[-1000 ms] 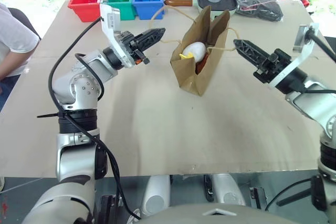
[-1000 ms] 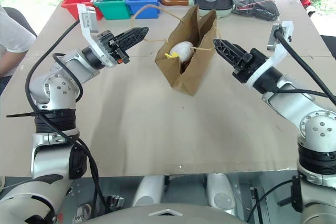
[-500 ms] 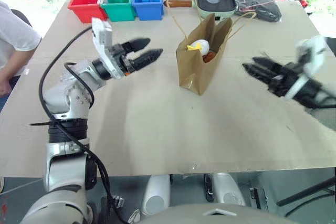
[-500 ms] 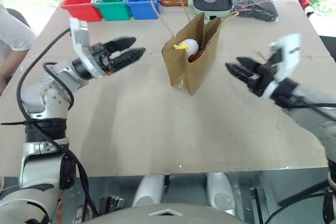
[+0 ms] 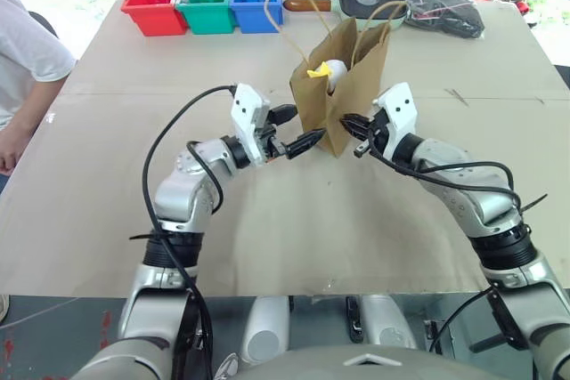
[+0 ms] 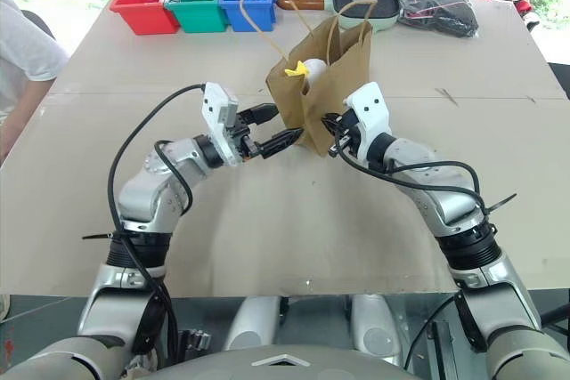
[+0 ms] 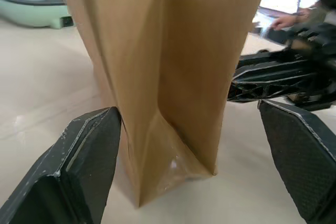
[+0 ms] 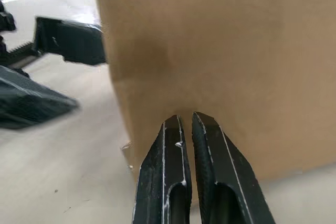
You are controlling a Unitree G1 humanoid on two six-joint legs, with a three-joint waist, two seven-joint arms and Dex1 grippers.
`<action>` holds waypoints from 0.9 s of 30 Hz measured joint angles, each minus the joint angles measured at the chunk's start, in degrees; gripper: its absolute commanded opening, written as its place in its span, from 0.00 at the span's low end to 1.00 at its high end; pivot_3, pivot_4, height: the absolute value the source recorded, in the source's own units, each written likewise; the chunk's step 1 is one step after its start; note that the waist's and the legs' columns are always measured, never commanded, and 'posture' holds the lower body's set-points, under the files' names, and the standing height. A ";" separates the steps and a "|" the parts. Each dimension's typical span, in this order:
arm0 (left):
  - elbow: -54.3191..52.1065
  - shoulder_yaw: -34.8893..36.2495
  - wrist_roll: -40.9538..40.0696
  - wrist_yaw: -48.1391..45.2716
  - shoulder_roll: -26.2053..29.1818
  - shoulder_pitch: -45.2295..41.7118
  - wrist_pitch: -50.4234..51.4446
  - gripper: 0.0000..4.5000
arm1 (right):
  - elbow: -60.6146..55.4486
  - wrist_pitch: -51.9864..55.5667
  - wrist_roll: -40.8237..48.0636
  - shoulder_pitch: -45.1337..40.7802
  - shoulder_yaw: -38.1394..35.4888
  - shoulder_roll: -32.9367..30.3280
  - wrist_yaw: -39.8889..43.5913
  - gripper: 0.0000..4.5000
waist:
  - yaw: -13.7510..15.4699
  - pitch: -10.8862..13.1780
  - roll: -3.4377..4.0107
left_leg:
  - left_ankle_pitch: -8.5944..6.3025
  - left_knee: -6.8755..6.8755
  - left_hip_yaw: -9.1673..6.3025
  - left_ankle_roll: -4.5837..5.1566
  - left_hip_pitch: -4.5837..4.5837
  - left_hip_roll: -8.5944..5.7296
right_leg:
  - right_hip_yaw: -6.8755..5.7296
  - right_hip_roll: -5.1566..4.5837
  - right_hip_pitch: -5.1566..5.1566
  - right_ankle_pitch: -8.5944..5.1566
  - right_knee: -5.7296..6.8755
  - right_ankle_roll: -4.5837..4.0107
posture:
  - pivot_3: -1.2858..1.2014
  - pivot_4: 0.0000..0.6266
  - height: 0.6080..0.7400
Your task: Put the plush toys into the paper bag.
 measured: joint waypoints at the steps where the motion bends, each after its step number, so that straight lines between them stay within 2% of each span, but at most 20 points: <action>1: -0.48 -0.44 1.00 1.27 -0.55 0.26 -0.48 1.00 | -0.33 0.00 -0.29 0.30 0.00 0.36 0.60 0.02 | 0.00 0.00 0.00 | 0.00 0.01 0.00 0.00 0.00 0.00 | 0.00 0.00 0.00 0.00 0.01 0.00 | 0.52 0.24 1.00; 6: -1.30 -1.27 4.56 6.95 -4.36 0.47 -1.78 1.00 | -3.96 1.28 -0.79 2.13 -1.64 -0.10 2.21 0.02 | 0.15 -0.01 0.01 | 0.00 0.04 -0.02 0.00 -0.01 -0.04 | 0.00 -0.01 0.04 0.02 0.00 0.02 | 0.52 0.24 1.00; 14: 2.83 -5.86 11.82 15.66 -12.93 0.54 -7.67 1.00 | -16.79 5.41 -0.64 8.82 -10.10 -7.14 2.54 0.02 | 0.24 -0.02 0.03 | 0.00 0.07 -0.04 0.00 0.00 -0.10 | 0.00 -0.04 0.06 0.05 0.01 0.09 | 0.52 0.24 1.00; 17: 7.28 -5.81 13.18 16.72 -14.71 -1.31 -11.53 0.84 | -23.02 6.57 0.45 12.35 -14.86 -9.20 2.37 0.18 | 0.16 -0.03 0.01 | 0.00 0.09 -0.04 0.00 0.00 -0.11 | 0.00 -0.04 0.08 0.05 -0.01 0.09 | 0.52 0.24 1.00; 18: 8.32 -5.72 13.25 16.64 -14.91 -1.57 -12.77 0.74 | -24.68 6.87 1.12 13.57 -16.59 -9.74 2.51 0.29 | 0.15 -0.03 0.02 | 0.00 0.08 -0.04 0.00 -0.01 -0.11 | 0.00 -0.05 0.08 0.05 -0.01 0.09 | 0.52 0.24 1.00; 19: 10.22 -5.63 13.32 16.23 -15.06 -2.09 -14.48 0.59 | -26.70 7.63 2.17 15.26 -18.74 -10.31 2.48 0.45 | 0.15 -0.03 0.02 | 0.00 0.09 -0.04 0.00 0.00 -0.12 | 0.00 -0.05 0.09 0.05 -0.01 0.09 | 0.52 0.24 1.00; 20: 10.54 -5.56 13.32 16.18 -15.05 -2.09 -14.85 0.56 | -27.04 7.76 2.30 15.48 -18.99 -10.40 2.48 0.49 | 0.05 -0.03 0.01 | 0.00 0.09 -0.04 0.00 0.00 -0.11 | 0.00 -0.05 0.09 0.05 -0.01 0.09 | 0.52 0.24 1.00; 21: 11.26 -5.39 13.33 16.07 -14.98 -2.12 -15.46 0.44 | -27.83 8.09 2.55 15.91 -19.76 -10.49 2.41 0.61 | -0.16 -0.03 0.02 | 0.00 0.09 -0.03 0.00 0.01 -0.11 | 0.02 -0.04 0.08 0.05 0.00 0.09 | 0.52 0.24 1.00; 22: 12.89 -5.39 13.33 15.14 -14.86 -2.56 -17.03 0.38 | -28.83 8.71 2.79 16.78 -20.88 -10.52 1.98 0.67 | -0.16 -0.05 0.04 | 0.00 0.09 -0.03 0.00 0.03 -0.12 | 0.03 -0.05 0.09 0.05 0.03 0.09 | 0.52 0.24 1.00; 25: 17.68 -5.27 13.10 11.55 -13.91 -4.76 -21.09 0.09 | -31.62 8.80 1.35 19.59 -21.73 -10.60 0.43 0.97 | 0.02 -0.05 0.04 | 0.00 0.12 -0.03 0.00 0.01 -0.13 | 0.01 -0.04 0.09 0.05 0.03 0.09 | 0.52 0.24 1.00; 26: 19.93 -4.78 12.93 9.65 -13.12 -6.12 -22.78 0.00 | -32.41 8.61 -0.18 20.54 -21.92 -10.73 -0.39 1.00 | 0.03 -0.05 0.04 | 0.00 0.13 -0.03 0.00 0.00 -0.13 | 0.01 -0.05 0.09 0.05 0.02 0.10 | 0.52 0.24 1.00; 27: 20.81 -4.39 12.62 8.68 -12.71 -6.74 -23.44 0.00 | -32.63 8.44 -0.68 21.05 -22.06 -10.83 -0.55 1.00 | -0.01 -0.05 0.04 | 0.00 0.13 -0.03 0.00 0.01 -0.13 | 0.01 -0.05 0.09 0.05 0.02 0.10 | 0.52 0.24 1.00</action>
